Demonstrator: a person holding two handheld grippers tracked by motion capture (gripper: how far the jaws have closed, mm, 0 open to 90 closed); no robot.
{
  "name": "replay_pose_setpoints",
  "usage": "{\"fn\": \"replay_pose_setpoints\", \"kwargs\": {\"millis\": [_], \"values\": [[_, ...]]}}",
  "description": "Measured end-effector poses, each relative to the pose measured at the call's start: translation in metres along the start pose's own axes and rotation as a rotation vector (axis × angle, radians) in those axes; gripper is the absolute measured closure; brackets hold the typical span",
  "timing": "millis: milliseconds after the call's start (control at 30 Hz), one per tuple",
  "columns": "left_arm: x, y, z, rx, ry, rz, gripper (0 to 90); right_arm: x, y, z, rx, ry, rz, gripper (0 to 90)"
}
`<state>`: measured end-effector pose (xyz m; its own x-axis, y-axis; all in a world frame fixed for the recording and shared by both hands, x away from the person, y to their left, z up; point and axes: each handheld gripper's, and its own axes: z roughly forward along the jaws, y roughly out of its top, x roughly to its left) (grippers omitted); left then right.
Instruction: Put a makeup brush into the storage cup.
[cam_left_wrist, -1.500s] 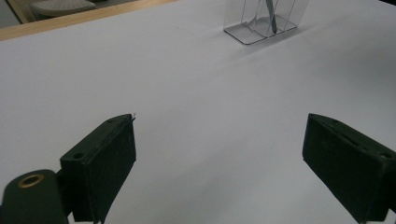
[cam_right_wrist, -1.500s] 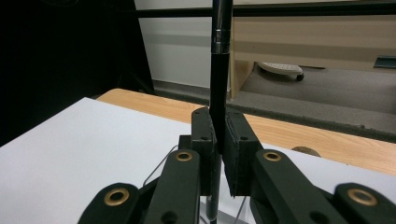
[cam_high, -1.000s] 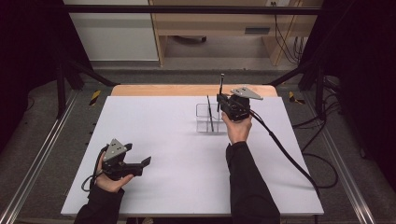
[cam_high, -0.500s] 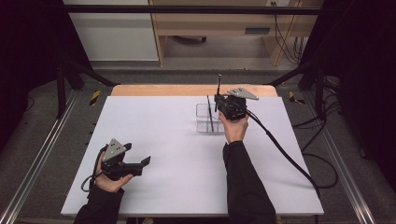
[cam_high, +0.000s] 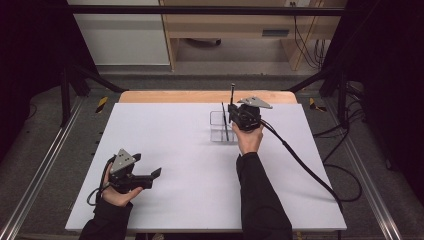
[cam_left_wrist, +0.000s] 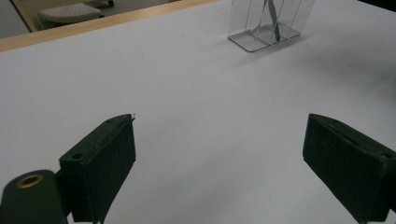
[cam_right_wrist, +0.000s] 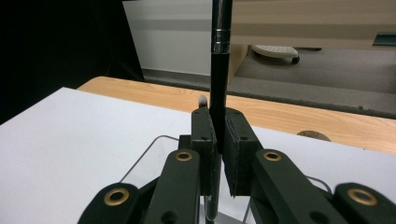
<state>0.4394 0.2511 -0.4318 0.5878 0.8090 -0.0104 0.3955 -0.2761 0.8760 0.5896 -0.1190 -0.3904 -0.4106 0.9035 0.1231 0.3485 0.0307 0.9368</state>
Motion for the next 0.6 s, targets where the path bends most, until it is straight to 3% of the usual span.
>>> {"fn": "replay_pose_setpoints", "kwargs": {"millis": [600], "values": [[0.0, 0.0, 0.0, 0.002, 0.0, -0.002, 8.8, 0.003, -0.011, 0.006, 0.039, -0.009, -0.014, 84.3]]}}
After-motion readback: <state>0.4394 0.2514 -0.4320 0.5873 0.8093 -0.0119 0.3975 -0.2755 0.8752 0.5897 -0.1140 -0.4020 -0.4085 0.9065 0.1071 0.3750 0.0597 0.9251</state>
